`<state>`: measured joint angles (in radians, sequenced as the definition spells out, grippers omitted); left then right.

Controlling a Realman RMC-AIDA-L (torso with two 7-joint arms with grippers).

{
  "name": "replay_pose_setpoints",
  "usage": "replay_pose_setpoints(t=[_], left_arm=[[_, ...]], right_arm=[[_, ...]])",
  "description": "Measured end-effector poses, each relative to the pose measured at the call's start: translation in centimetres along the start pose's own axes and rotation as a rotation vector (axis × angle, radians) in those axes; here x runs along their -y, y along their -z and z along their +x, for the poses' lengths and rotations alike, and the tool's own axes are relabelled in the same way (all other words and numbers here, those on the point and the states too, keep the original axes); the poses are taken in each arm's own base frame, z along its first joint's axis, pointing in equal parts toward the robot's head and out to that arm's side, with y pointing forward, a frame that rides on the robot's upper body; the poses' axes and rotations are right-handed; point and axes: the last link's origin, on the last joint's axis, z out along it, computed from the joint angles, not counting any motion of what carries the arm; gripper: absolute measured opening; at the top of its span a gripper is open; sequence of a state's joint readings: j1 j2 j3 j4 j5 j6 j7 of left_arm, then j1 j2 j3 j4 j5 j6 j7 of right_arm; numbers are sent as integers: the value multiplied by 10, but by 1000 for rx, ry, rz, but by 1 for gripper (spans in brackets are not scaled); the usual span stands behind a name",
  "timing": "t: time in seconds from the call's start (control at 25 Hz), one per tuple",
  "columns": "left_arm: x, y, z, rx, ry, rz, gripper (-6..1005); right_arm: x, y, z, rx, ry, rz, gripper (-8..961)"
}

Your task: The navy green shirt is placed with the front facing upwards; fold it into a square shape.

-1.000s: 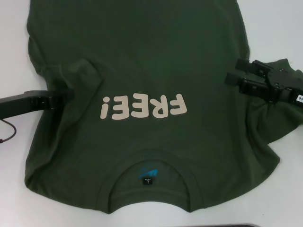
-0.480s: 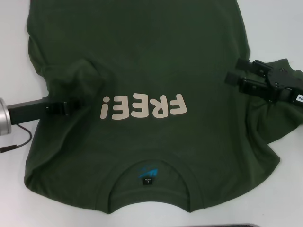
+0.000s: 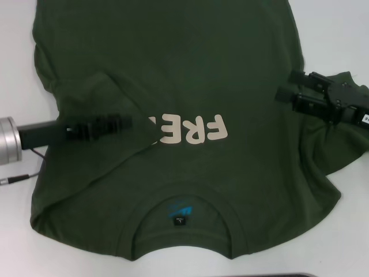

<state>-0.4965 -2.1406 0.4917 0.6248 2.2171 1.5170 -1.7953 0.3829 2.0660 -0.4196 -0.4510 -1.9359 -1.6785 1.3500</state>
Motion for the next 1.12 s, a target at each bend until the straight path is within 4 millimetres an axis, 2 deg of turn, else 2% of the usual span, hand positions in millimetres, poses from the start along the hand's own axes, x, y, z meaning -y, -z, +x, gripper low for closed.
replay_pose_setpoints(t=[0.2,0.28,0.56,0.72,1.12], left_arm=[[-2,9,18,-134,-27,-20,306],[-4,12,25,-204,-52,-35,540],[-6,26,39,-391,-88,-44,753],[-6,32,41,-450,-106,-34,899],[-5,34,40,-472,-129,-23,892]], right_arm=[[1,7,-4,22,-13,5,918],[1,13,-9,37,-25,4,918],[6,46,-29,97,-83,19,919],[12,70,-40,86,-137,85,920],[20,136,-53,-36,-338,319,915]])
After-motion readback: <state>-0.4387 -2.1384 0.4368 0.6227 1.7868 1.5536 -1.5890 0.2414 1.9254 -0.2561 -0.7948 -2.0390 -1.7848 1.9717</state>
